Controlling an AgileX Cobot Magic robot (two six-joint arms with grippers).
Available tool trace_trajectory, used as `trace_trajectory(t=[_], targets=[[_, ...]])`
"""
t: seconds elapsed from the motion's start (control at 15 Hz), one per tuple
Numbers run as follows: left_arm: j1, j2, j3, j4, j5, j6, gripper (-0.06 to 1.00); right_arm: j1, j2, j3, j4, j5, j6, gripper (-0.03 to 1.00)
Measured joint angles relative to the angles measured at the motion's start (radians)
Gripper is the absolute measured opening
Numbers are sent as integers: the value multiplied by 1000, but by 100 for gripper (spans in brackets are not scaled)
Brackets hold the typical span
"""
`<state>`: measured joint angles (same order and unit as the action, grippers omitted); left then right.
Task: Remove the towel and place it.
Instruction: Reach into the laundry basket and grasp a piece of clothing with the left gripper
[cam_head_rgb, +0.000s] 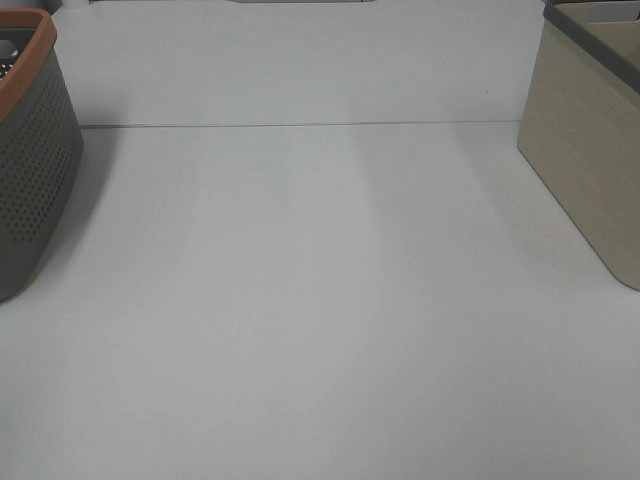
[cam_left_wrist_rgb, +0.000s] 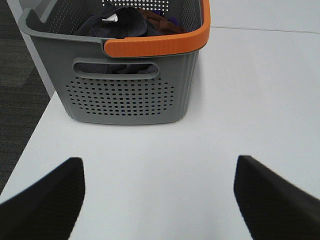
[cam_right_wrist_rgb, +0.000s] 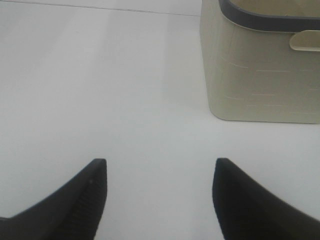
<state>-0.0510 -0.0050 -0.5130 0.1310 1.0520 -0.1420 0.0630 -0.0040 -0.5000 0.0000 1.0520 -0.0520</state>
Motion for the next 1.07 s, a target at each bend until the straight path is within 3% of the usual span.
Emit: trace_trajectory(t=[1.07], targets=[[0,0,0,-1,0,0,76,0,0,0,6,0,0,62]])
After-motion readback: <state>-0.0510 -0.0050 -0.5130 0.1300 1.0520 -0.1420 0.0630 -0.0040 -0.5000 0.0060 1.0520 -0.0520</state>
